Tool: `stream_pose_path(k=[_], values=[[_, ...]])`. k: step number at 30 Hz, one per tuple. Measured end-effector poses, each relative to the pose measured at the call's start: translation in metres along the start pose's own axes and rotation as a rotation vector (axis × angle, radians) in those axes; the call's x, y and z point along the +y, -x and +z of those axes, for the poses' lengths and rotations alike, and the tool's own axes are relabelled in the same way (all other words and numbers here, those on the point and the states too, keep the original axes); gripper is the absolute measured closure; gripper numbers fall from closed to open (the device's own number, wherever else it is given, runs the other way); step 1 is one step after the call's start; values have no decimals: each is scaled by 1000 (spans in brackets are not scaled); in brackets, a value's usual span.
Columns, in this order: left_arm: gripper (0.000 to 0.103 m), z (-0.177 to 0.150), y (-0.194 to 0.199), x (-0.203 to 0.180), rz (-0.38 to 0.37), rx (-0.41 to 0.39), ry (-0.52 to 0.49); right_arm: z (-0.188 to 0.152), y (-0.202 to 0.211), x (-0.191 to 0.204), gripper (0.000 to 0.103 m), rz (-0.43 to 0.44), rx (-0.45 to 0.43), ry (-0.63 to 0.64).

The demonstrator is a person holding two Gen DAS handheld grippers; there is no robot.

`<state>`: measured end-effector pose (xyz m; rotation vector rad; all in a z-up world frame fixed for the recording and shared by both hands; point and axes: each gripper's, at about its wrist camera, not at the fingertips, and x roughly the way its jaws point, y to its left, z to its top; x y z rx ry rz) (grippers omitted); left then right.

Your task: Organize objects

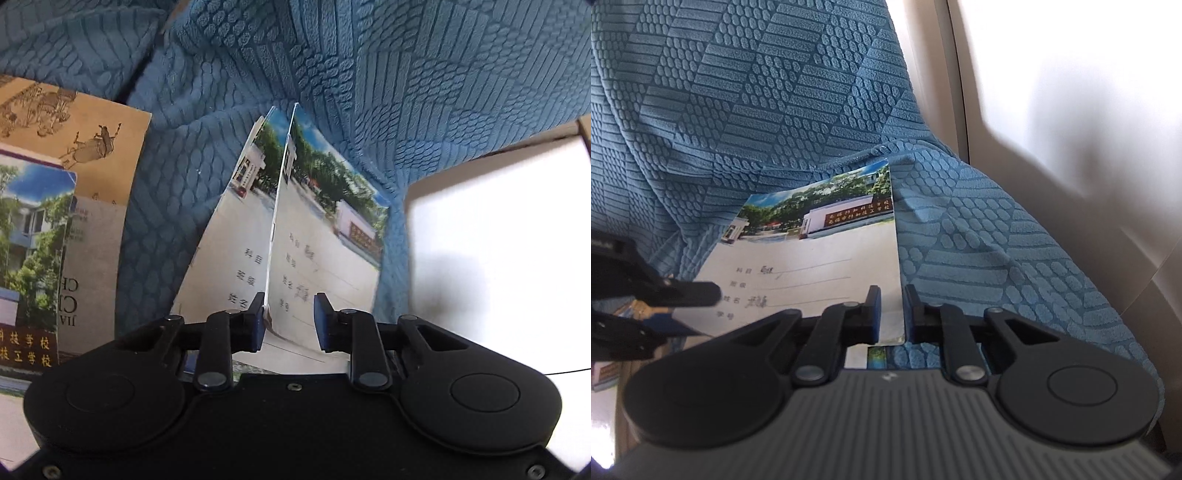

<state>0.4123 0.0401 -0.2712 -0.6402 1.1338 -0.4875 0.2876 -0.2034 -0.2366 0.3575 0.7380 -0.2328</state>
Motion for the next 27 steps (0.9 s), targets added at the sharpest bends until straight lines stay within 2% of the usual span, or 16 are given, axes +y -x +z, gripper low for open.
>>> stream_pose_path(k=[5,7,9,12,14,18,21,23,27], values=[[84,-4,-6,-4,15,-10,10,1,1,-3,88,13,5,-35],[92,-4,-6,-5,28,-24,17,3,2,-6,88,22,11,-63],[96,-3,-4,-5,26,-31,23,4,3,-8,84,33,22,-93],[98,-4,-1,-8,27,-41,28,7,11,-13,84,71,16,-159],[99,-4,1,-9,32,-51,37,10,19,-16,84,121,-14,-209],[101,-7,5,-12,31,-68,54,9,30,-26,59,286,-50,-379],[102,-11,8,-16,30,-79,53,4,32,-31,48,398,-46,-487],[102,-12,11,-17,27,-86,60,-1,32,-34,48,461,-29,-563],[102,-16,17,-20,14,-92,72,-12,36,-42,47,535,-31,-691]])
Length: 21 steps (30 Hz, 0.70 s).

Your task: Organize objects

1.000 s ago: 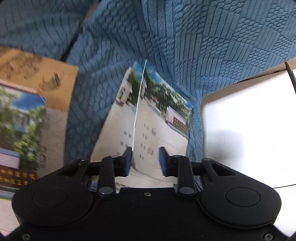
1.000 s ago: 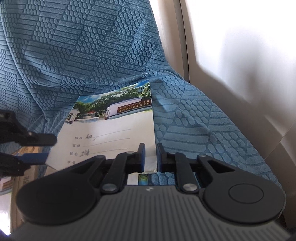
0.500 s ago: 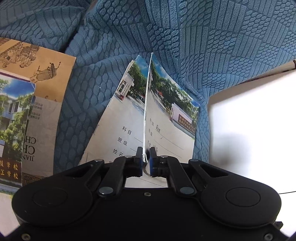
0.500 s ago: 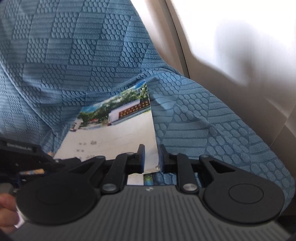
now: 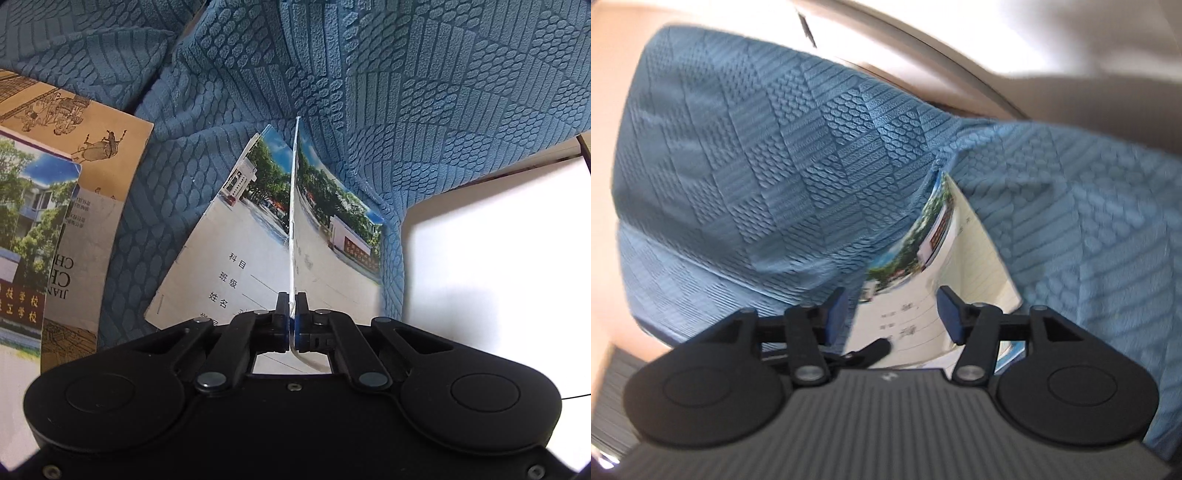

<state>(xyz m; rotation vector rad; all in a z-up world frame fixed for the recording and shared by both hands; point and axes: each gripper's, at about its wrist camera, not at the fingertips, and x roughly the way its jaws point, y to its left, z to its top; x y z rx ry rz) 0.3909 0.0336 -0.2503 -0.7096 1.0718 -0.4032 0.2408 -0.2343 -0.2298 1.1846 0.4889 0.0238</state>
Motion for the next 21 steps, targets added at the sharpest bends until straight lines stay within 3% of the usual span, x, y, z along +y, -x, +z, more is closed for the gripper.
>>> stream_pose_path(k=[3,6,12,21], values=[[102,-1,5,-5,-3,-2,-7,-8,4,-8,47,55,40,-104],[102,-4,9,-10,-16,-9,-18,-15,8,-5,47,93,59,-123],[102,-10,16,-7,-16,-20,6,-33,-19,-8,47,110,203,-188],[102,-10,24,-3,-32,-14,25,-31,-18,-20,46,24,108,-212]])
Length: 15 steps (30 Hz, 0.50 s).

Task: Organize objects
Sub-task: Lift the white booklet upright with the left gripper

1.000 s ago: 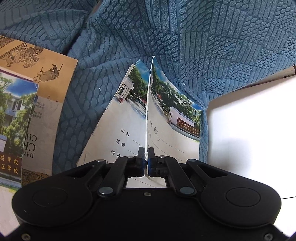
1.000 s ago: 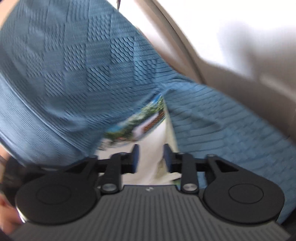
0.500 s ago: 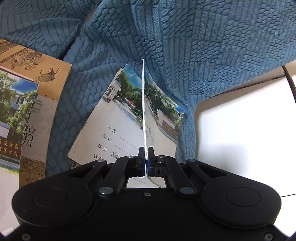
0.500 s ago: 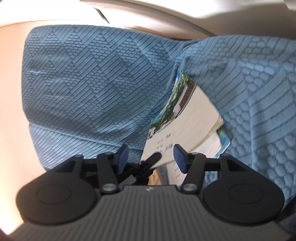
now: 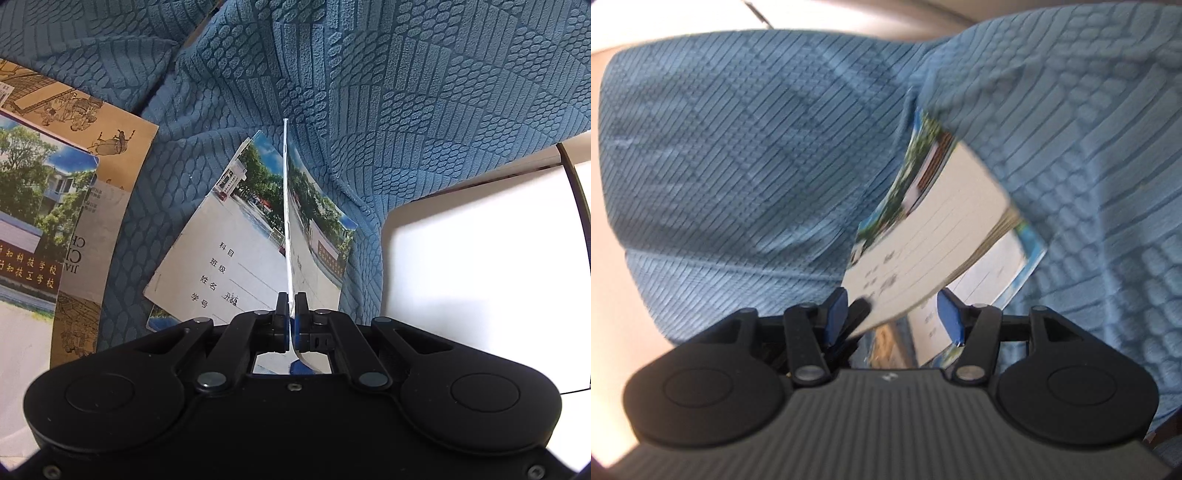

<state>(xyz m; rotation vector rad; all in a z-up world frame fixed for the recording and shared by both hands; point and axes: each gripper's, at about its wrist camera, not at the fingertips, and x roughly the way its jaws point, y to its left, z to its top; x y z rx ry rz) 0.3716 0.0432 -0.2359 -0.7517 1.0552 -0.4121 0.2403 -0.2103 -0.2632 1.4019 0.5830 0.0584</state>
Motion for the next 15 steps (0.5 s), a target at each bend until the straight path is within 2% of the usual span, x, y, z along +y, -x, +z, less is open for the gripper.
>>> stream_pose_path(k=[7,11,15], values=[[102,0,5,4,2,-7,2,12,11,-12,47,-21,-96,-20],[102,1,7,6,4,-14,5,15,12,0,50,-64,-151,80],[102,0,10,6,3,-16,4,20,8,3,76,-114,-172,144]])
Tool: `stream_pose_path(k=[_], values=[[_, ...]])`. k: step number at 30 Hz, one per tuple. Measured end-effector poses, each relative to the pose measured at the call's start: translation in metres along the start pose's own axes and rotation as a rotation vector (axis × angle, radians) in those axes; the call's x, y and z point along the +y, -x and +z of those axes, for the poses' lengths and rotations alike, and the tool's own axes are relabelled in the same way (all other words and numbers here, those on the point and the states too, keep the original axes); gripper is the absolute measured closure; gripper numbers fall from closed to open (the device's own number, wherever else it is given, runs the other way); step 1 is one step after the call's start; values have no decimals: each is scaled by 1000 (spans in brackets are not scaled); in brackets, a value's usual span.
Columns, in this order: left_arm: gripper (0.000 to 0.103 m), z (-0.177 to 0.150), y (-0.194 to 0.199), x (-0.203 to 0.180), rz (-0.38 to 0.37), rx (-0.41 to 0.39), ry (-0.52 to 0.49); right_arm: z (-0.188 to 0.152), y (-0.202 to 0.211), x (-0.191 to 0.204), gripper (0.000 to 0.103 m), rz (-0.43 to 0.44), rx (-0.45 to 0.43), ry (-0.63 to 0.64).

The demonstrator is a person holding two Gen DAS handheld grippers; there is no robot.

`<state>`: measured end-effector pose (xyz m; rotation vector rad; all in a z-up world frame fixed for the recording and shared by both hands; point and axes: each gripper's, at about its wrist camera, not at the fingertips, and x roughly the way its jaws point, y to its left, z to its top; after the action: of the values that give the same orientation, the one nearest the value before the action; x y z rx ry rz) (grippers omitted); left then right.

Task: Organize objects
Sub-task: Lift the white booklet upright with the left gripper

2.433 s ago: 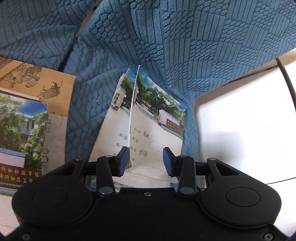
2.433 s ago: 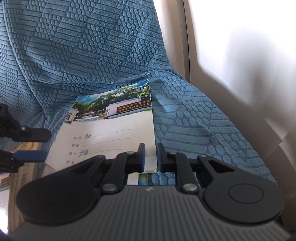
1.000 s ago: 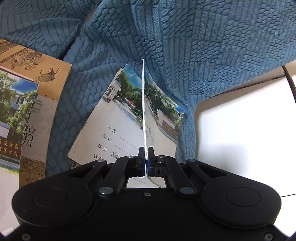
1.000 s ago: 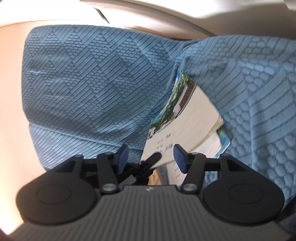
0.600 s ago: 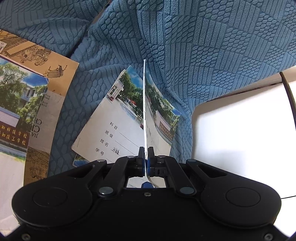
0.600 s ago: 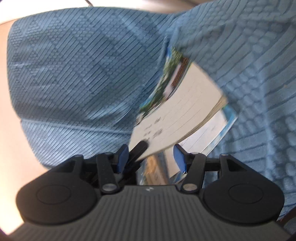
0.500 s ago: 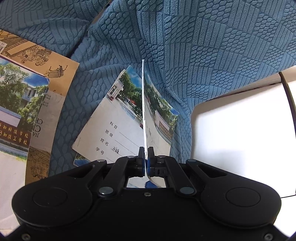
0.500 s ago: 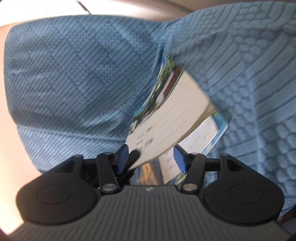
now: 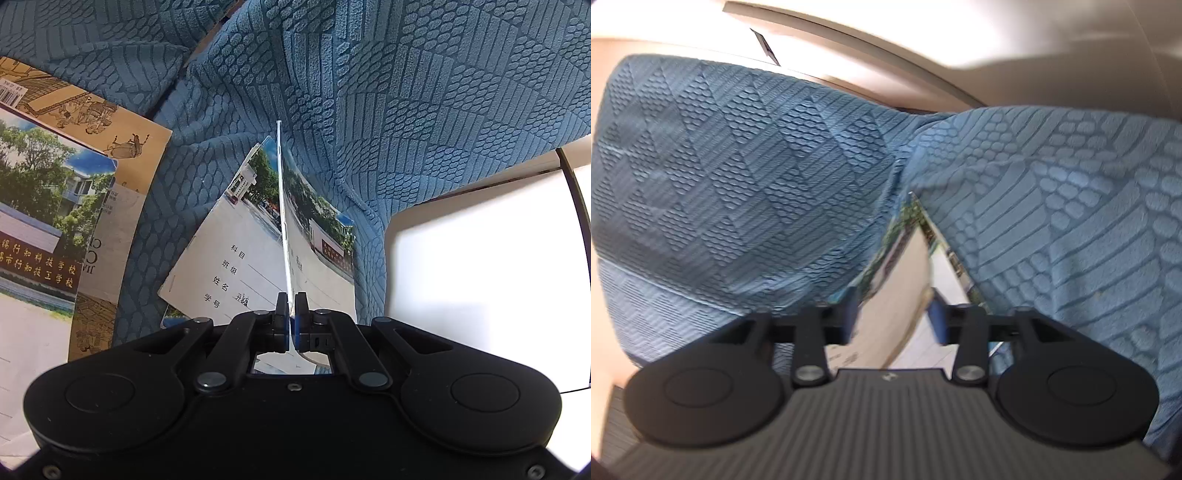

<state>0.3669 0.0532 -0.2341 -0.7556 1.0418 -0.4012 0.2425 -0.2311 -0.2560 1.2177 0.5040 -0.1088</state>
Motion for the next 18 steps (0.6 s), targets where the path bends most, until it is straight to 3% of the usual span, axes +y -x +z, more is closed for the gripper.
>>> stream_pose_path(k=[1,6,18], values=[[102,0,1,0,1,-1,-3,1,-1,0,82,-11,2,7],[101,-1,3,1,-10,14,-20,1,-1,1,92,-25,-2,32],[101,-9,12,17,-13,26,-15,1,6,10,98,-20,31,83]])
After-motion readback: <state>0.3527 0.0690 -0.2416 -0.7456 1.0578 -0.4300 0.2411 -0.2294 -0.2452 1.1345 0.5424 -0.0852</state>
